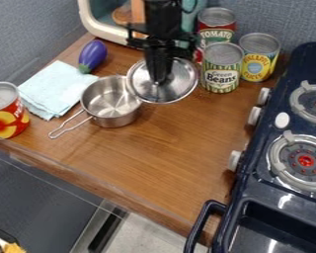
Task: Place the lid on top of the slver pot
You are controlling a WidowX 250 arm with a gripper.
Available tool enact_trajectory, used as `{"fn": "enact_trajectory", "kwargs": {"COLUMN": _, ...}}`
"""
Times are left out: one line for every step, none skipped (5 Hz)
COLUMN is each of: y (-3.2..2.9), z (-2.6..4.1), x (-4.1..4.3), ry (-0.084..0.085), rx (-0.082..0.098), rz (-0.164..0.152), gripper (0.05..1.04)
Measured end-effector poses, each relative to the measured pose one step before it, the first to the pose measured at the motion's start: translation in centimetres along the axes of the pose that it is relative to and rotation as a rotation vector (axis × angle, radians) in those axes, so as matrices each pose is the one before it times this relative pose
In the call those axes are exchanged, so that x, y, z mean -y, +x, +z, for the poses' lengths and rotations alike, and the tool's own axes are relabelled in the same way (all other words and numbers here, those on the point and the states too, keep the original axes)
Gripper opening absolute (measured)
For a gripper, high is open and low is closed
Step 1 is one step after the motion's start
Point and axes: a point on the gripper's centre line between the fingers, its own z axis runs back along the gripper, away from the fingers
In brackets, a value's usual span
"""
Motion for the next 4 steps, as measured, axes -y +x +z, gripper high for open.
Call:
{"fn": "enact_trajectory", "kwargs": {"y": -0.353, "z": -0.442, "x": -1.755, "ry": 0.0053, "rx": -0.0204, "rz": 0.0539, "gripper": 0.051}}
{"fn": "enact_trajectory", "kwargs": {"y": -0.387, "z": -0.237, "x": -1.587, "ry": 0.0006, "rx": -0.0091, "rz": 0.0483, "gripper": 0.051}}
{"fn": "enact_trajectory", "kwargs": {"y": -0.858, "z": -1.076, "x": -1.941, "ry": -0.001, "rx": -0.0491, "rz": 0.0531, "gripper": 0.051}}
{"fn": "enact_trajectory", "kwargs": {"y": -0.865, "z": -0.518, "x": -1.54, "ry": -0.0002, "rx": -0.0251, "rz": 0.0499, "gripper": 0.051}}
